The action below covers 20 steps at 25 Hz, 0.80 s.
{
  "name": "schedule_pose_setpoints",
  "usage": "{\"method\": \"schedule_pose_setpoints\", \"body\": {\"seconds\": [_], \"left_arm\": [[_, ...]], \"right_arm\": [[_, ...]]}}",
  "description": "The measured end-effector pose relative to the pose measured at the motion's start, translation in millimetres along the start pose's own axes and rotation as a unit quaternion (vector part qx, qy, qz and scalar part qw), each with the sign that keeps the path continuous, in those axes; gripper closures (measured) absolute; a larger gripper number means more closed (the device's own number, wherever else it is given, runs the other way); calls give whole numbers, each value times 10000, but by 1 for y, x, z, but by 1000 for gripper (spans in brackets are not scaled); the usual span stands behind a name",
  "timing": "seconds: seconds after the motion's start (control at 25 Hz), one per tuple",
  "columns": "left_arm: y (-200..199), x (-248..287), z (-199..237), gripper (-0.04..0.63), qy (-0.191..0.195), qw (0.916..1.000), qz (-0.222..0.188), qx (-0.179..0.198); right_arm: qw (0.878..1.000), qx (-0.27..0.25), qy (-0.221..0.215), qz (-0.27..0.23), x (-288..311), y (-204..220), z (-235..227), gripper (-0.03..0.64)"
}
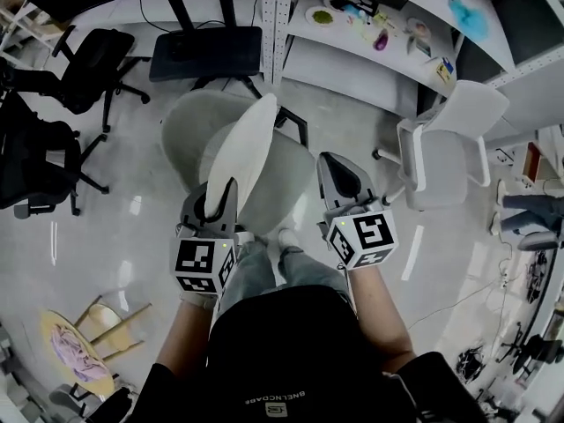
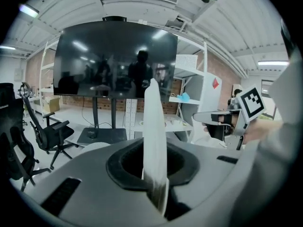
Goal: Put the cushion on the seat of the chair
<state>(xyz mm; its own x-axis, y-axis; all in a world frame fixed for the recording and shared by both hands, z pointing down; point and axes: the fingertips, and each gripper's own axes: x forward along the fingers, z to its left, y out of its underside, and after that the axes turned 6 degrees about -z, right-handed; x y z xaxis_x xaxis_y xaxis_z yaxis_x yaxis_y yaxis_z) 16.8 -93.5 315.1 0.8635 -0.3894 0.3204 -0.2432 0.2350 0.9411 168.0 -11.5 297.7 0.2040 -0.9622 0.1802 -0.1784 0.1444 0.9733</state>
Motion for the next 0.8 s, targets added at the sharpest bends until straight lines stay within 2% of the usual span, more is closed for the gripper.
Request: {"method": "schedule_pose_setpoints", "body": {"seconds": [0.36, 0.8], "left_arm": [[29, 33, -29, 540, 690, 9972, 300, 7], [95, 63, -64, 540, 1310, 9884, 771, 58]], "right_arm": [[9974, 103, 655, 297, -25, 33, -29, 609], [9896, 363, 1223, 665, -54, 97, -53, 609]]}}
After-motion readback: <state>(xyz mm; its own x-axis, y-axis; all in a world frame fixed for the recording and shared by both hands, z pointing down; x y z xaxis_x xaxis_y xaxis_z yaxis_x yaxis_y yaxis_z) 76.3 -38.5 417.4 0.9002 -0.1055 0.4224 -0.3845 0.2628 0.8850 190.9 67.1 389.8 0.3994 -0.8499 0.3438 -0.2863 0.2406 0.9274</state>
